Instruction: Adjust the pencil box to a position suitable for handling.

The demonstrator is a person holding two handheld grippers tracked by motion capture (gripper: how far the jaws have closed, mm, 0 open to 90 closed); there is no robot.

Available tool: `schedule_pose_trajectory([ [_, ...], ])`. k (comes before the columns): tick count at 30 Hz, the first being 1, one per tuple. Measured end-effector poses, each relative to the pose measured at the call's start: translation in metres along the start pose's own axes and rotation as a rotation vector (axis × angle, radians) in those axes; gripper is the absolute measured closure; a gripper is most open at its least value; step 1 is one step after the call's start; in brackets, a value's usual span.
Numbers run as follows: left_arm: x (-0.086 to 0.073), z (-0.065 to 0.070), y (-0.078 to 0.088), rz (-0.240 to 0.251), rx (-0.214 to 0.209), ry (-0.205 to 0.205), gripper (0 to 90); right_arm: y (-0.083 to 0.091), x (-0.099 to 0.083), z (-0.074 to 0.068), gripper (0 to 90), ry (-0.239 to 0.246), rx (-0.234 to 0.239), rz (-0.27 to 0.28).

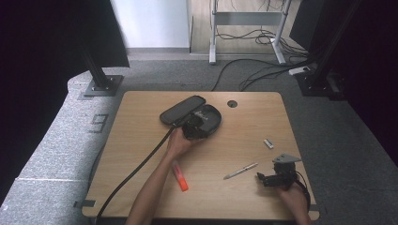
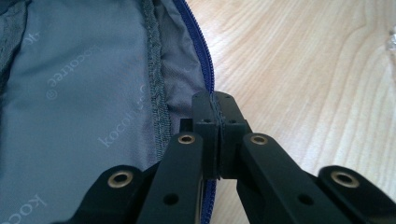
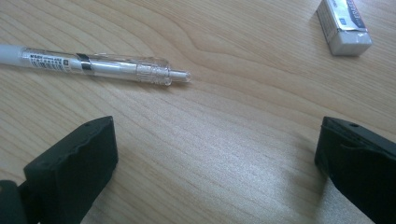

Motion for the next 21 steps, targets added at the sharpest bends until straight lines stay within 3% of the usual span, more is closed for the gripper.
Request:
schedule_pose_trajectory([
  [21, -0.006, 0.041, -0.002, 0.017, -0.059, -0.038, 88.5, 0.0, 0.0, 0.0, 0.0, -0.004, 0.001, -0.003],
])
Point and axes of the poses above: each handheld gripper's, and its own axes: y roughly backward along the jaws, x roughly out of its top, z roughly to its right, the point moved 5 cm from there along -y, roughly forward along the jaws, and after that the axes turned 6 degrees about y, right-handed, at the moved point
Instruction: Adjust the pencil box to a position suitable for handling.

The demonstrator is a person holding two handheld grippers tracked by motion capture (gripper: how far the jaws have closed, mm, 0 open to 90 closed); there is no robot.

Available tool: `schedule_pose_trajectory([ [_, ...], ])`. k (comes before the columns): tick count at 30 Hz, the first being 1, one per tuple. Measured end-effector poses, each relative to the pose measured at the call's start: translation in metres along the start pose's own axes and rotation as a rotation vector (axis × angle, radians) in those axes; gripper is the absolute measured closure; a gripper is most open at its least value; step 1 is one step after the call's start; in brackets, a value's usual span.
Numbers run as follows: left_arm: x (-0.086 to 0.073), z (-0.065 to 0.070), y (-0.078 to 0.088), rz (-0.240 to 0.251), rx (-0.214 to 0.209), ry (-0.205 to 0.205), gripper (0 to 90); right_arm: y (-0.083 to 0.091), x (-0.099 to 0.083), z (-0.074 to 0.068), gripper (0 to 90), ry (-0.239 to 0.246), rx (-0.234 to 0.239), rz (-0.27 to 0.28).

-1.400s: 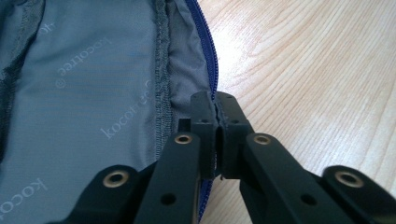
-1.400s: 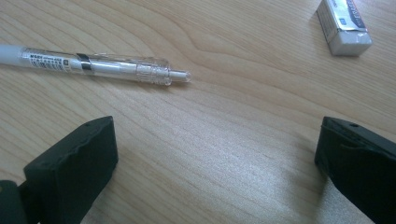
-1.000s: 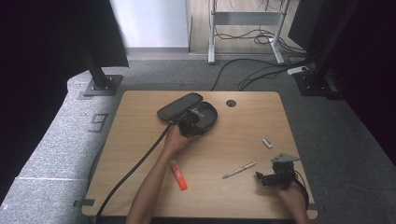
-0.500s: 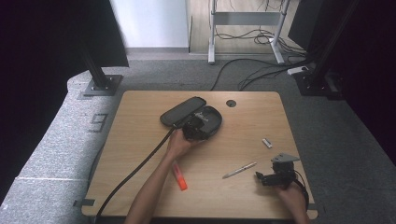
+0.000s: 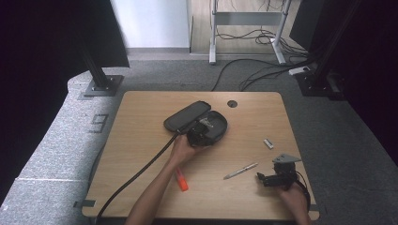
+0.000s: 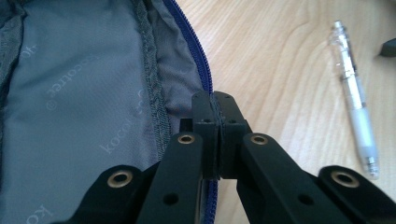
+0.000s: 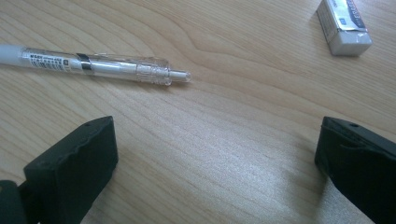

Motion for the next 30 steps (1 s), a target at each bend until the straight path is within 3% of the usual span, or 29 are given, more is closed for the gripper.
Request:
schedule_pose_trajectory([
  [13, -0.002, 0.03, -0.006, 0.014, -0.055, -0.02, 88.4, 0.0, 0.0, 0.0, 0.0, 0.0, 0.0, 0.0],
  [30, -0.008, 0.067, -0.017, 0.006, -0.094, -0.064, 88.3, 0.0, 0.0, 0.0, 0.0, 0.0, 0.0, 0.0],
])
Point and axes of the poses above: each handheld gripper's, and its own axes: y roughly backward along the jaws, x roughly out of its top, z roughly to its right, the point moved 5 cm from there along -y, roughly forward along the jaws, and after that the axes turned 6 degrees about y, right-handed, at the moved point
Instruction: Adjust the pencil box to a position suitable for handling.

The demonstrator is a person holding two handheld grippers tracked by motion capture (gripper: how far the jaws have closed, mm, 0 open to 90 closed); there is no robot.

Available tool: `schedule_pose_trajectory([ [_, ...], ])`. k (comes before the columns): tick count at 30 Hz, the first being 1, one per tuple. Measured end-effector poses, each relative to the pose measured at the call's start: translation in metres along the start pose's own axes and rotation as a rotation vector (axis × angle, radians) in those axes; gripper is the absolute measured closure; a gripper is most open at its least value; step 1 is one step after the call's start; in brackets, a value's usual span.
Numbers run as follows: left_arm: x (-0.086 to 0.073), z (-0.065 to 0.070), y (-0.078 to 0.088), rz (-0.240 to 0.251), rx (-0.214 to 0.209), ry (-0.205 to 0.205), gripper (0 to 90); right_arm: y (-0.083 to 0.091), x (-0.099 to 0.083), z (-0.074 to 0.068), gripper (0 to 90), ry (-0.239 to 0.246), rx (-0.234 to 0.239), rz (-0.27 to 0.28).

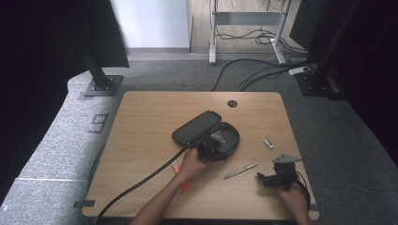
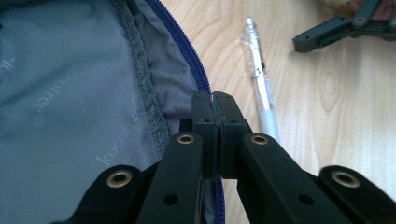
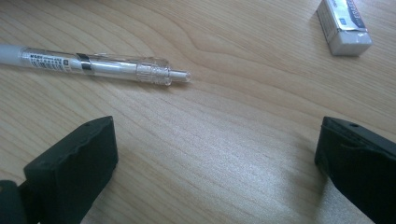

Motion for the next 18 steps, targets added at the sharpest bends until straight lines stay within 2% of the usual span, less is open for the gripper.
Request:
schedule_pose_trajectory([
  [3, 0.0, 0.008, -0.001, 0.002, -0.008, -0.01, 88.3, 0.0, 0.0, 0.0, 0.0, -0.001, -0.001, 0.0],
  [18, -0.003, 0.028, -0.005, 0.0, -0.04, -0.023, 88.0, 0.0, 0.0, 0.0, 0.0, -0.002, 0.0, 0.001],
])
Point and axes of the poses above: each handheld gripper's, and its own axes: y roughly backward along the jaws, x roughly out of its top, z roughly to its right, the point moved 5 cm from there along -y, roughly forward along the jaws, and after that the axes turned 6 degrees about y, right-handed, at the moved point
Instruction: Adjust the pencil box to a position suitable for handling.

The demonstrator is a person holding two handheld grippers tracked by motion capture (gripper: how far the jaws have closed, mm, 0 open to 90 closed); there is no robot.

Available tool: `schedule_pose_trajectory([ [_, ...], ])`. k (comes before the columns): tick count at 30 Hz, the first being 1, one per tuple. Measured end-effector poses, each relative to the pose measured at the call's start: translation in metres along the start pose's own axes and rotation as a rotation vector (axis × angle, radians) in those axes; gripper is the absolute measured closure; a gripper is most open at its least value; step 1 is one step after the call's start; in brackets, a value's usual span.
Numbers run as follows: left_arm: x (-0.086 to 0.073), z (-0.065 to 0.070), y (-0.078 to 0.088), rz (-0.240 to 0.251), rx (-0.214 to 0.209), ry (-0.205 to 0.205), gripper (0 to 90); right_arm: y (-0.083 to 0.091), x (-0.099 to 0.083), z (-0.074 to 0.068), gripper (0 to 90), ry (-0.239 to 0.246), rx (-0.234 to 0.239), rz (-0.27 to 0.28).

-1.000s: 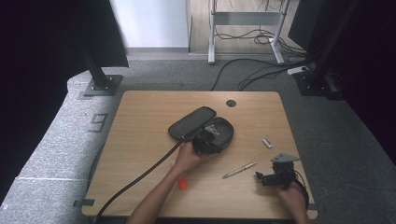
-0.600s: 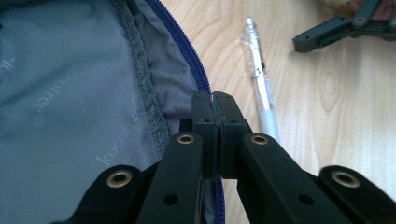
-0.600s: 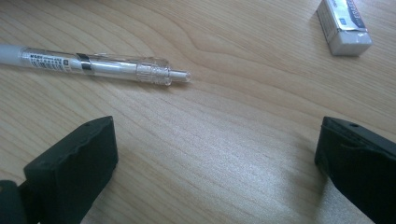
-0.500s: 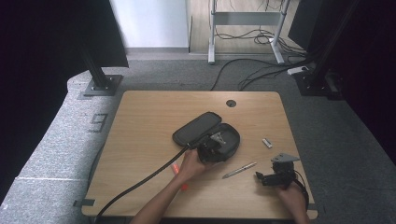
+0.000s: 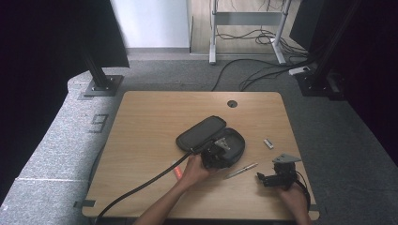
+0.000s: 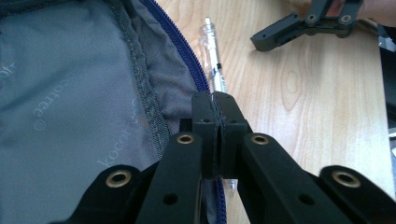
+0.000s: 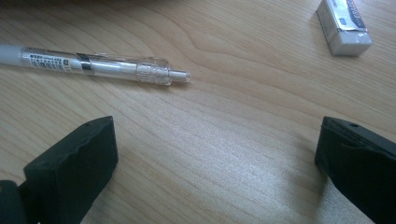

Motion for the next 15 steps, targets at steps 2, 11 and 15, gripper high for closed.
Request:
schedule_pose_trajectory([
  [2, -0.0005, 0.0024, -0.0003, -0.003, -0.002, -0.007, 88.0, 0.0, 0.0, 0.0, 0.0, 0.001, 0.0, 0.0],
  [11, -0.0038, 0.0063, -0.0045, -0.012, -0.006, -0.019, 84.2, 0.0, -0.0001, 0.0001, 0.0, 0.002, 0.0, -0.001],
  [15, -0.0044, 0.007, -0.0051, -0.008, 0.041, -0.047, 75.8, 0.0, -0.0001, 0.0001, 0.0, 0.002, 0.0, -0.001],
])
Point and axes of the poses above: each handheld gripper's, and its own axes: y roughly backward along the jaws, x roughly out of its top, z roughly to its right, the point moved 5 cm from there along -y, roughly forward along the jaws, and after that the axes turned 6 degrees about y, right-handed, at the moved point
